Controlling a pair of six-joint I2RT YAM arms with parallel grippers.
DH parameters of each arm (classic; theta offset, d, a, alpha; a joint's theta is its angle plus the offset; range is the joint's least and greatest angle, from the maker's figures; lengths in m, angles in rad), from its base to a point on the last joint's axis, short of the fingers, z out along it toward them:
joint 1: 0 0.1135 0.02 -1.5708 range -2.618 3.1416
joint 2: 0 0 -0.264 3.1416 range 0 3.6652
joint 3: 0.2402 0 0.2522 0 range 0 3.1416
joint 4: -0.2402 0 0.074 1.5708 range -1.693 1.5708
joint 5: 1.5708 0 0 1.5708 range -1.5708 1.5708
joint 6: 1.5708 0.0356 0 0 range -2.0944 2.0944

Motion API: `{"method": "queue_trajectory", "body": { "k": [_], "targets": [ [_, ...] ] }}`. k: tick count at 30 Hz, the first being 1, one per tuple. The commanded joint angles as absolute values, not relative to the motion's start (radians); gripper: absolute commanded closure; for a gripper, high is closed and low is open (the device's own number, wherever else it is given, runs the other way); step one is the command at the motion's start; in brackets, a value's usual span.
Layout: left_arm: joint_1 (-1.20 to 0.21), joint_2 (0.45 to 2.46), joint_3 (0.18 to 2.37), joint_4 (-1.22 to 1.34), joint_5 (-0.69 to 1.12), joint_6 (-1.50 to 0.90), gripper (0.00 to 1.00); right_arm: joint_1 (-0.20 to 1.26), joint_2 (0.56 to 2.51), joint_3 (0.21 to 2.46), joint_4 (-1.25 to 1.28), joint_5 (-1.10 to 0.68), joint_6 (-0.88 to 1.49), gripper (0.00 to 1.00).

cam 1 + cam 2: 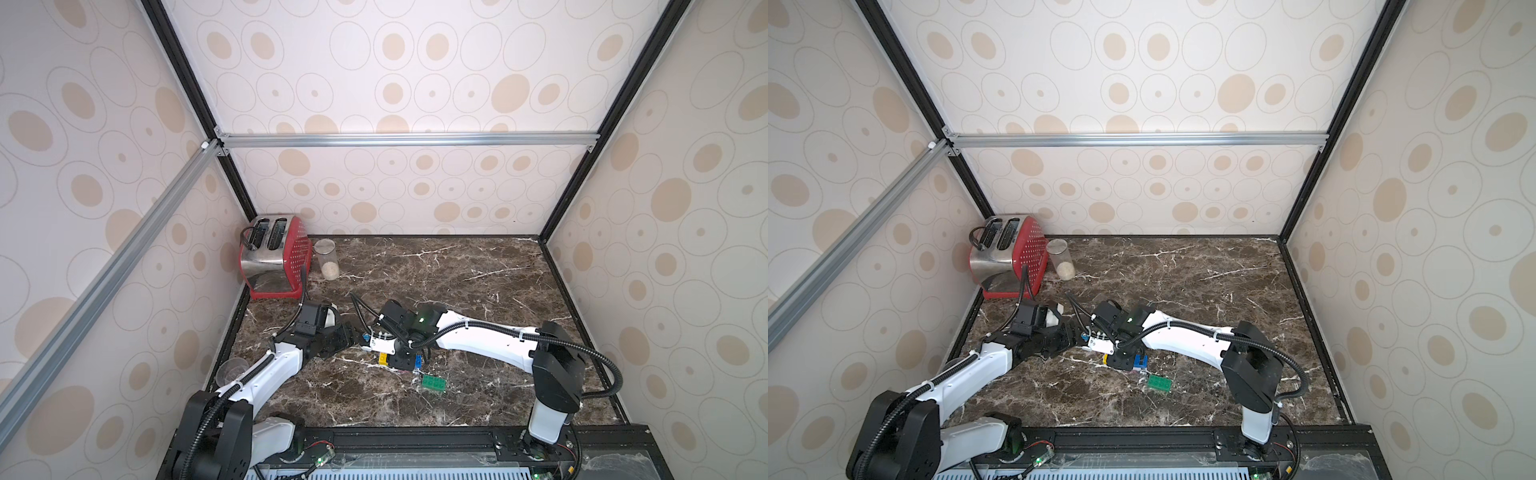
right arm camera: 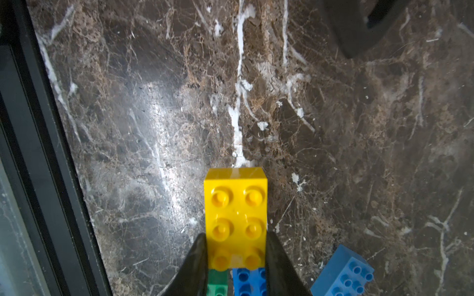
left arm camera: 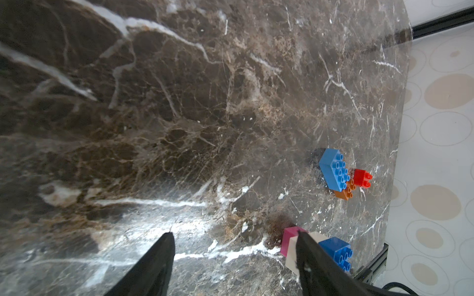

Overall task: Assemble a heart with lego
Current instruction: Assemble the lego brick with the lego brick.

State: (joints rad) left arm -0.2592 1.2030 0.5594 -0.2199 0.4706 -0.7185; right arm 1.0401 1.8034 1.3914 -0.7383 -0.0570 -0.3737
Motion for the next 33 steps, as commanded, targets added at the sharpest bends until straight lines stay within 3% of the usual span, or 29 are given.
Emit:
{"method": "queue_trajectory", "body": {
  "k": [1, 33],
  "targets": [
    [-0.270, 1.218, 0.560, -0.199, 0.494, -0.727, 0.25, 1.032, 1.808, 1.367, -0.732, -0.077, -0.411, 0.76],
    [-0.328, 1.304, 0.603, -0.168, 0.468, -0.734, 0.24, 0.958, 1.793, 1.313, -0.734, -0.120, -0.457, 0.76]
  ]
}}
